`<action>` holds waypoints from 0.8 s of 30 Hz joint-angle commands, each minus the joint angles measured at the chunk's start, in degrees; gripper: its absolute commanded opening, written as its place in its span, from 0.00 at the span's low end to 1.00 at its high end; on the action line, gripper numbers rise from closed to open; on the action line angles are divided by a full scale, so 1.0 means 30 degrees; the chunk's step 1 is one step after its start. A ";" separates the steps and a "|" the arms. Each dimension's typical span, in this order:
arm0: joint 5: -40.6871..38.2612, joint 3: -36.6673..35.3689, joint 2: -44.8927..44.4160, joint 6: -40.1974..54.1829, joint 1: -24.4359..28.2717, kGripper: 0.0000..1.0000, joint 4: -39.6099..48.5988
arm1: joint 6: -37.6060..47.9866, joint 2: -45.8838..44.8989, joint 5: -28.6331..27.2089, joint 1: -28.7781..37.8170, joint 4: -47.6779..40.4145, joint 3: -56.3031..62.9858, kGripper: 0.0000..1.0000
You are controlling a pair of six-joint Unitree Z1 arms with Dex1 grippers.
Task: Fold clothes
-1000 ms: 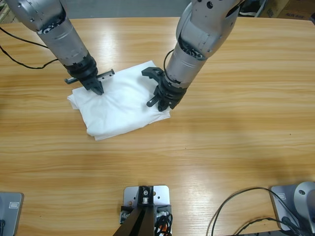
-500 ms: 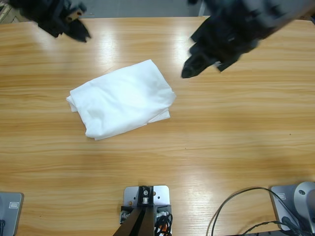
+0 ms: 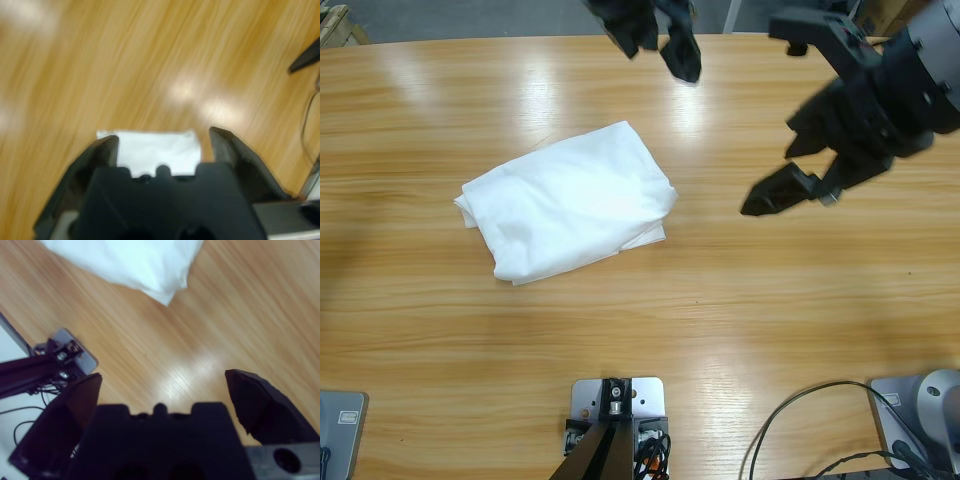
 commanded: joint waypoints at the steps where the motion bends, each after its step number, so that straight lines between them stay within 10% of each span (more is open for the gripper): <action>1: -0.0134 -0.1324 0.4142 0.1610 -0.0585 0.97 0.1558 | -0.0116 -0.0809 0.0267 -0.0983 -0.0950 0.2645 1.00; 10: 0.0382 -0.3041 0.7007 0.1024 -0.1352 0.97 0.1764 | -0.1218 -0.0610 0.0736 -0.1949 -0.1138 0.3289 1.00; 24: 0.0622 0.0674 0.6468 0.2324 -0.0503 0.97 0.3082 | -0.1188 -0.0258 0.1275 -0.2360 -0.2046 0.3775 1.00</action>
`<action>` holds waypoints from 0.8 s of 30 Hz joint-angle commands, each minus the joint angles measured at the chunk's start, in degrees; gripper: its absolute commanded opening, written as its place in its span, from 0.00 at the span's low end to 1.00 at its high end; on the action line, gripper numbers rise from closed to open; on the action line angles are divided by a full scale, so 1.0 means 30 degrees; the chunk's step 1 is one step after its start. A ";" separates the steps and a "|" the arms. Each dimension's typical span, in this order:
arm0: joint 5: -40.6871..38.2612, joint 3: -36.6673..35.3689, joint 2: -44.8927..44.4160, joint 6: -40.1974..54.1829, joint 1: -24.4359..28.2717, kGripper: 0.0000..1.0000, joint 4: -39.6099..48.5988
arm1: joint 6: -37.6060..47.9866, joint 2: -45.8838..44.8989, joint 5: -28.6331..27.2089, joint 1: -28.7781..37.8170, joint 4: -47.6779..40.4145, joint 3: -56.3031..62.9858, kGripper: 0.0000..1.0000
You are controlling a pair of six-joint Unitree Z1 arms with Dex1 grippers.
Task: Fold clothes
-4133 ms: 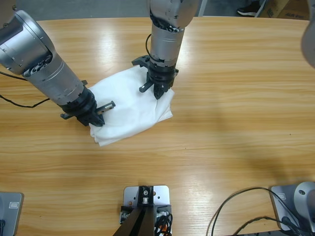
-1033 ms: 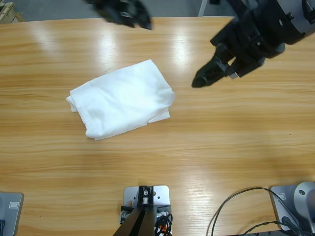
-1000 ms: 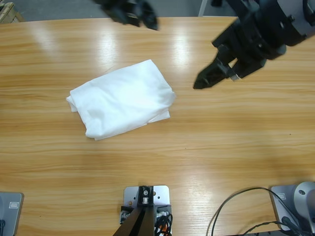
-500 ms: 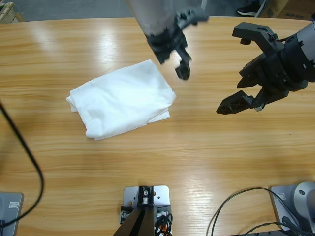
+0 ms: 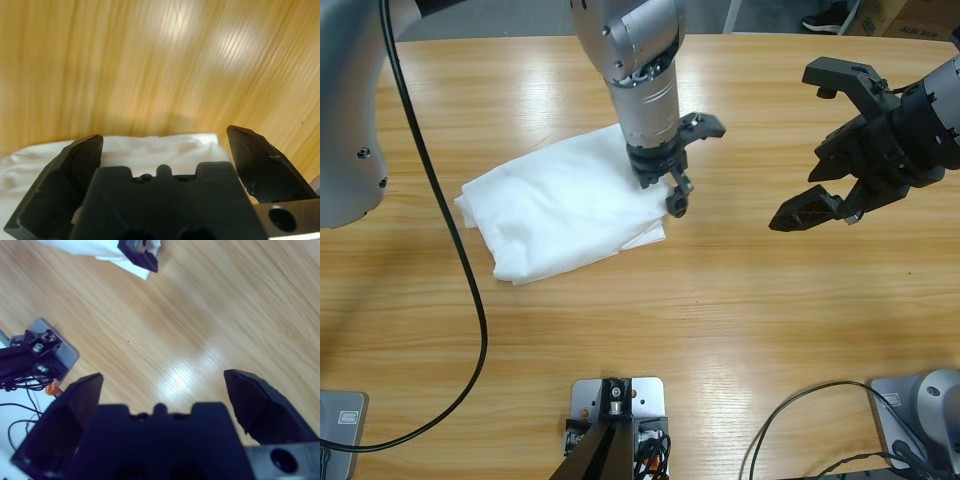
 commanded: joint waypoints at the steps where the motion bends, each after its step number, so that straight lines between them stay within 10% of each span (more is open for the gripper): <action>1: 0.0477 0.1658 0.0745 0.0926 0.0759 0.97 0.0712 | -0.0069 0.0355 0.0497 -0.0188 -0.0484 0.0777 1.00; 17: 0.2071 0.9328 -0.3368 0.2268 0.6091 0.97 0.0232 | 0.0253 0.0683 0.0702 -0.0188 -0.1310 0.1199 1.00; 24: 0.2141 2.0203 -0.9368 0.2321 0.9899 0.97 -0.6097 | 0.0294 0.1199 0.0767 -0.0188 -0.1597 0.1170 1.00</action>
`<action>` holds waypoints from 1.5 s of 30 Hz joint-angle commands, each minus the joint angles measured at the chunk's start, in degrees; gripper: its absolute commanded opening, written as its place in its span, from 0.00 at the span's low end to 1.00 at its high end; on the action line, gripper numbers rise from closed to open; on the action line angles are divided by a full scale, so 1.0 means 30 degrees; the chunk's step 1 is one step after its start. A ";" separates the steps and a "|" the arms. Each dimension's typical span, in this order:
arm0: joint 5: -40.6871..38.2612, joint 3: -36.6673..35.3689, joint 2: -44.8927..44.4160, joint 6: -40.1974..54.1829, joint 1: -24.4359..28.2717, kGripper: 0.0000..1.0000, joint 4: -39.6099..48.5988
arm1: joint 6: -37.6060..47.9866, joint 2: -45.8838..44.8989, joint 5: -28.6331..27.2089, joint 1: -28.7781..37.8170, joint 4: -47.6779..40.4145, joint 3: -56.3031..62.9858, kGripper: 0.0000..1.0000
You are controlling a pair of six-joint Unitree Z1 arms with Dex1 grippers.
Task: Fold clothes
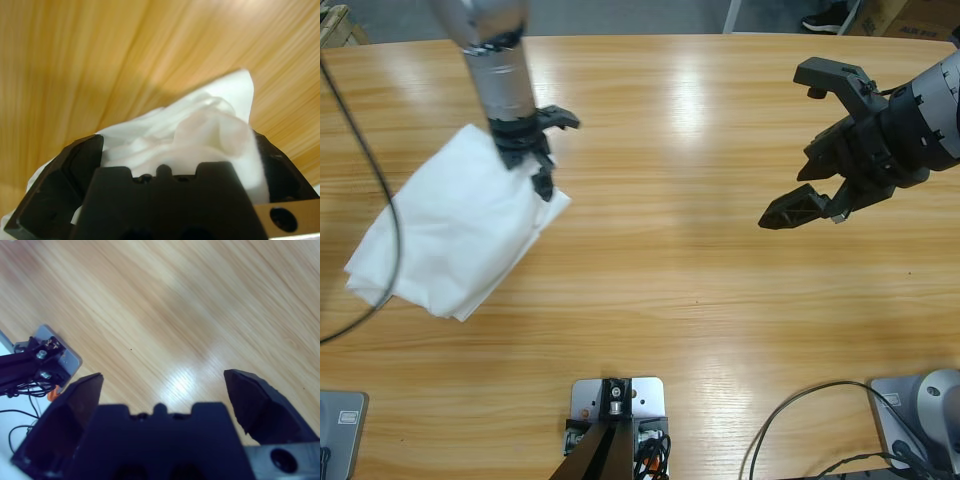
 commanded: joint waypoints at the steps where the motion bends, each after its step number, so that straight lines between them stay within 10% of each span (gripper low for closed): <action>1: 0.0510 1.1768 -0.6509 0.0374 0.4410 0.97 -0.6594 | 0.0257 0.1321 0.0487 -0.0185 -0.0510 0.0558 1.00; 4: 0.0868 1.5196 -0.8965 0.1001 0.6666 0.97 -0.9125 | 0.0368 0.1538 0.0845 -0.0185 -0.0739 0.0476 1.00; 12: 0.0165 1.2846 -1.0476 -0.1254 0.6947 0.97 -1.0508 | 0.0608 0.0196 0.1255 0.0225 -0.0745 0.1836 1.00; 19: -0.0919 1.2266 -1.2744 0.4165 0.0766 0.97 -0.8364 | 0.1358 -0.1884 0.1138 0.0301 -0.1102 0.3289 1.00; 27: 0.0059 1.7739 -1.1947 0.7177 -0.2311 0.97 -0.9213 | 0.2800 -0.1667 0.1114 0.1168 -0.3762 0.4912 1.00; 35: 0.1085 1.9086 -1.0007 0.9011 -0.2100 0.97 -1.2207 | 0.2905 -0.1263 0.1167 0.1250 -0.4307 0.4959 1.00; 45: 0.2379 2.2045 -1.2568 0.9445 0.2312 0.97 -1.3813 | 0.2928 -0.0366 0.1402 0.1250 -0.4934 0.4930 1.00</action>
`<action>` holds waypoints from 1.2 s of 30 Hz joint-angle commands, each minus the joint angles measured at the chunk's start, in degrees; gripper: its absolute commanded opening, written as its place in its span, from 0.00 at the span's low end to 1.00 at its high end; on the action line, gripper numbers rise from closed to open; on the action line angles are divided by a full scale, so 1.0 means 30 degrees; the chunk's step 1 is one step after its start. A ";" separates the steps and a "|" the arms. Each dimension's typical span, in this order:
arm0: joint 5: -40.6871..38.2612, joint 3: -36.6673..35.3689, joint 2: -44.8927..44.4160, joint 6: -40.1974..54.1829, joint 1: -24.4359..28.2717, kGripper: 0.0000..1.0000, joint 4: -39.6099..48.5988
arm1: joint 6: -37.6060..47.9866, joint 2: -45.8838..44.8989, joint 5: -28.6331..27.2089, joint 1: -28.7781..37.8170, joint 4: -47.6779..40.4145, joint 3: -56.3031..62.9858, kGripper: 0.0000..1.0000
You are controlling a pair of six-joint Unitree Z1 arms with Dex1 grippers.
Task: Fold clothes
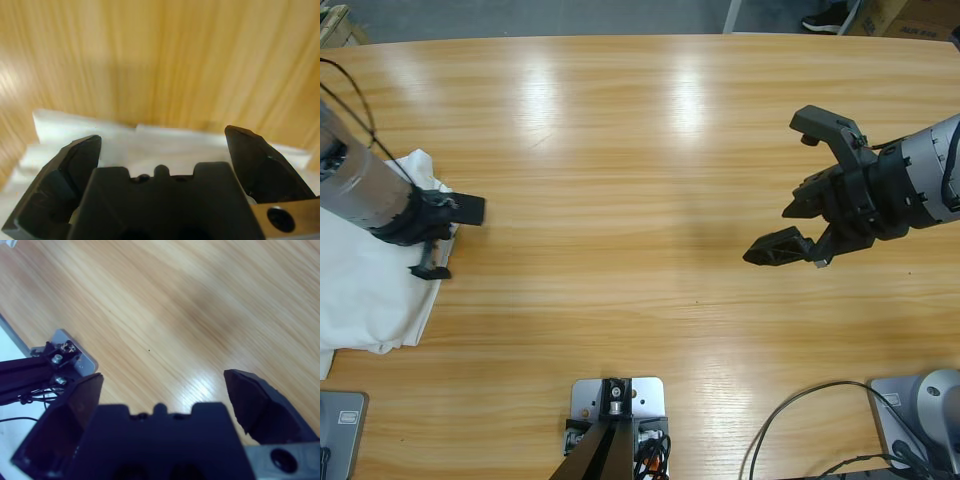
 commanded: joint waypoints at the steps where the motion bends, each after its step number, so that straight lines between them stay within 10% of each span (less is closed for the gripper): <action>1: 0.0834 0.1262 -0.1214 0.0158 0.2541 0.97 -0.0499 | 0.0220 0.1167 0.0522 0.0236 -0.0598 0.0531 1.00; 11: 0.0998 0.0629 -0.1659 -0.0463 0.5418 1.00 -0.0768 | 0.0161 0.0394 0.0598 0.0236 -0.0200 0.0660 1.00; 16: -0.0871 -0.1726 -0.3312 -0.1746 0.0813 1.00 0.1828 | 0.0220 -0.0925 0.0352 0.0236 0.1078 0.0279 1.00; 20: -0.2459 -0.5136 -0.4091 -0.6316 -0.1273 1.00 0.1910 | 0.0888 -0.2261 -0.0181 0.0247 0.2097 0.0021 1.00; 23: -0.1657 -0.7756 -0.3288 -1.7631 -0.1297 1.00 0.3046 | 0.1515 -0.3304 -0.0638 0.0259 0.3480 -0.0266 1.00; 29: -0.3930 -1.0398 -0.1525 -2.4767 -0.0933 1.00 0.6234 | 0.3794 -0.3427 -0.3228 0.0253 0.7652 -0.1801 1.00; 31: -0.3959 -1.0896 -0.1952 -3.1430 -0.1689 1.00 0.6544 | 0.3583 -0.3556 -0.4939 0.0195 0.9351 -0.2797 1.00; 36: -0.6274 -1.1383 -0.1331 -3.3357 -0.2609 1.00 1.0130 | 0.1990 -0.3796 -0.5009 -0.1575 1.0787 -0.3336 1.00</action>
